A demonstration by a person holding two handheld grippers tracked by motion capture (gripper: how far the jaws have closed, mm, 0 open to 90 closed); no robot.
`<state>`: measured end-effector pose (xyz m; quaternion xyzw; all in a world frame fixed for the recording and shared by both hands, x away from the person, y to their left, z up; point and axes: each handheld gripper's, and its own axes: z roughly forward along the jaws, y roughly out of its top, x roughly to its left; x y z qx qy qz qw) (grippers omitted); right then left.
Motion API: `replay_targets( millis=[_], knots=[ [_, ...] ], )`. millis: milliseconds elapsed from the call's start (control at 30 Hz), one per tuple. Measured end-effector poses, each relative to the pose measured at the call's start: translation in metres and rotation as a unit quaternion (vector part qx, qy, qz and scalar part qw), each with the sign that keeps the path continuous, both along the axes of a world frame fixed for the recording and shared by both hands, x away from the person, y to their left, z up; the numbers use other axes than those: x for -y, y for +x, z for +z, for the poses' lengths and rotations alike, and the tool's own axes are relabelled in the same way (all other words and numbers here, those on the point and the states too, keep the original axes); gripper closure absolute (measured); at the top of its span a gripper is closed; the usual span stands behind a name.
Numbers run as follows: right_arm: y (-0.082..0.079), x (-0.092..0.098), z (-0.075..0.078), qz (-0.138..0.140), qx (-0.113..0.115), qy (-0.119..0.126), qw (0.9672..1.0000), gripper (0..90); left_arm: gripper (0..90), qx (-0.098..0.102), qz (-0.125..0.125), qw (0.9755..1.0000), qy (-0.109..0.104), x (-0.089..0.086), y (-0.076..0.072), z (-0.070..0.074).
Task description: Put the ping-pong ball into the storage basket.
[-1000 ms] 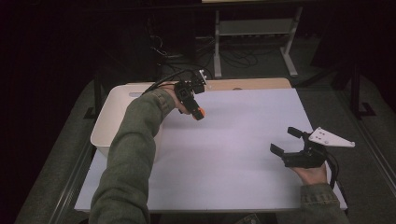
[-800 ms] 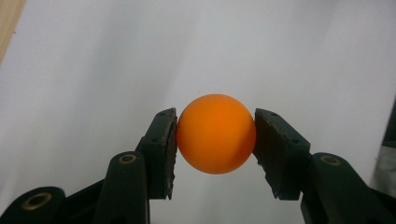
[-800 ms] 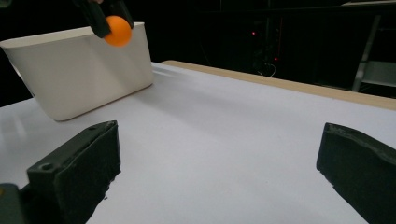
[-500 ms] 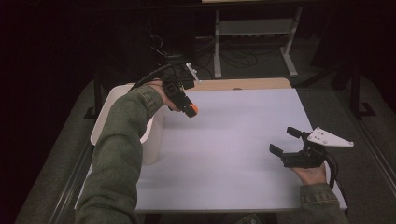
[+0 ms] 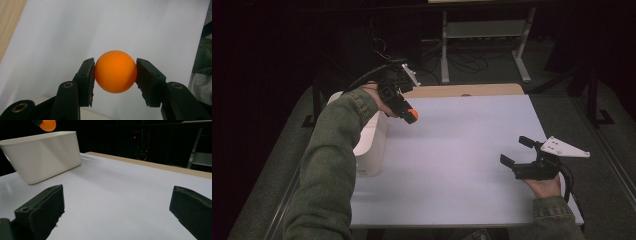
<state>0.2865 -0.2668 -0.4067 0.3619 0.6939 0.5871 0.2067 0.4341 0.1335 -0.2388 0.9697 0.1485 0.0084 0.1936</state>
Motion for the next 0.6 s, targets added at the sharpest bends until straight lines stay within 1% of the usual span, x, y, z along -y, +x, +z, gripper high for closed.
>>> replay_targets(
  millis=[267, 367, 467, 600],
  knots=[
    [0.0, -0.003, 0.0, 0.004, 0.001, -0.003, 1.0, 0.0, 50.7, 0.006, -0.004, 1.0, -0.002, -0.005, -0.005, 0.006],
    [0.0, -0.003, 0.0, 0.005, 0.0, -0.006, 1.0, 0.0, 50.7, 0.011, -0.005, 0.9999, -0.008, -0.009, -0.006, 0.01],
    [0.0, -0.003, 0.0, 0.004, 0.0, -0.007, 1.0, 0.0, 50.7, 0.012, -0.004, 0.9999, -0.012, -0.012, -0.007, 0.012],
    [0.0, -0.003, 0.0, 0.003, 0.0, -0.008, 1.0, 0.0, 50.6, 0.011, -0.006, 0.9999, -0.01, -0.014, -0.01, 0.014]
  ],
)
